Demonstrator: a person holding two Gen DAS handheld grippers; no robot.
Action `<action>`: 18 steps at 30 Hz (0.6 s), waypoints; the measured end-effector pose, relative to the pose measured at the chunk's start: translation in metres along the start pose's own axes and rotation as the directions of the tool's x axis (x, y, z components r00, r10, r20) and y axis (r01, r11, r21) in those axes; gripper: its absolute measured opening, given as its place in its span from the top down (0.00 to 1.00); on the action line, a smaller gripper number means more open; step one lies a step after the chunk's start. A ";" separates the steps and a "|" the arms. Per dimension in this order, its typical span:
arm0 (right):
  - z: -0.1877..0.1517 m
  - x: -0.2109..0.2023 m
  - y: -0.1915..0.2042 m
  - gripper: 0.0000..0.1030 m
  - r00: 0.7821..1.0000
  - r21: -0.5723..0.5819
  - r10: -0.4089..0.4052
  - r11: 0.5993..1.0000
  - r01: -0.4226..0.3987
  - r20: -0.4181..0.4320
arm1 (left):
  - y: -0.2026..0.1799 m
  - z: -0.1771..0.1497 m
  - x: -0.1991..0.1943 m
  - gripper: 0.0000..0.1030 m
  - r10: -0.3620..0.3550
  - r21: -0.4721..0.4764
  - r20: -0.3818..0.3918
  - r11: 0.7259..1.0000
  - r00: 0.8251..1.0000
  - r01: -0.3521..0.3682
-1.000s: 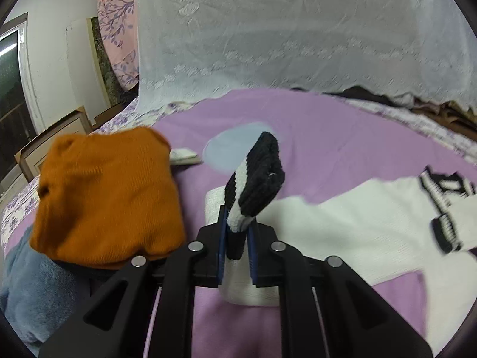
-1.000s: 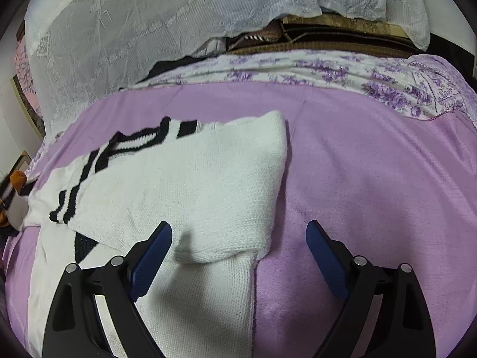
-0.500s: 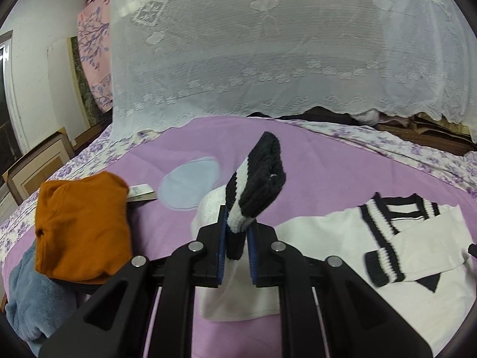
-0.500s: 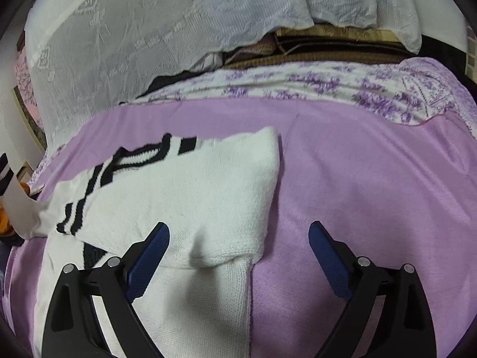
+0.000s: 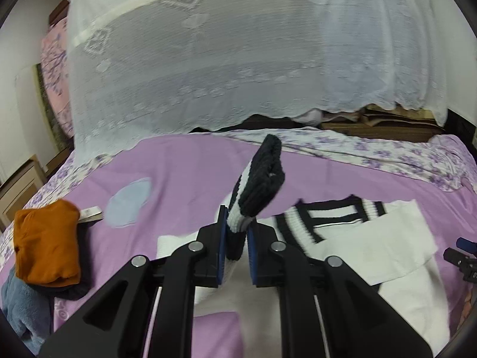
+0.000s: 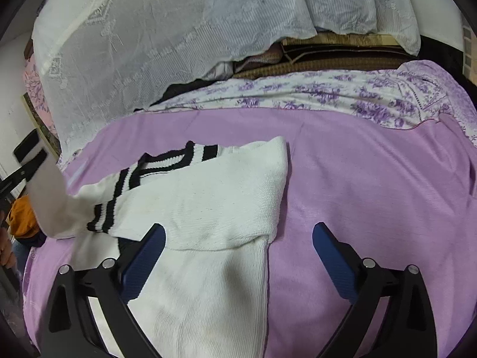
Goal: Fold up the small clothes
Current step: 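Lift the cuff with the left tool and fold the sleeve across the sweater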
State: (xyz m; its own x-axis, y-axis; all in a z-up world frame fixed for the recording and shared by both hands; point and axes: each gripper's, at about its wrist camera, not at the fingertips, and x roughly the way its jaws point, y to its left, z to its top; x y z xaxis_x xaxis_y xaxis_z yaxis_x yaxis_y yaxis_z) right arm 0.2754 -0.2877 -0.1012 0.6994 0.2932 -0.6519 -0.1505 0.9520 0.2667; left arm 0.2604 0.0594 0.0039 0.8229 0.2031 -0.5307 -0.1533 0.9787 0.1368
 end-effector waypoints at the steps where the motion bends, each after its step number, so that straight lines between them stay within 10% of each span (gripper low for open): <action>1: -0.001 -0.002 -0.001 0.03 1.000 0.003 0.004 1.000 -0.004 -0.002 | -0.006 0.002 0.000 0.89 -0.008 0.007 0.000 1.000 1.000 0.008; 18: 0.005 -0.019 -0.026 0.03 0.998 0.111 0.066 0.992 -0.065 -0.004 | -0.110 0.032 0.003 0.89 -0.125 0.080 0.013 0.989 0.992 0.124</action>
State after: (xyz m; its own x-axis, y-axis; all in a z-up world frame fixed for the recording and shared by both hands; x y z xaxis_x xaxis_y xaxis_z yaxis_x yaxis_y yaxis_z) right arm 0.2698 -0.3181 -0.0923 0.6849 0.3553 -0.6362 -0.1169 0.9153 0.3854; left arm 0.2973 -0.0491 0.0140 0.8424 0.0787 -0.5331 -0.0061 0.9906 0.1366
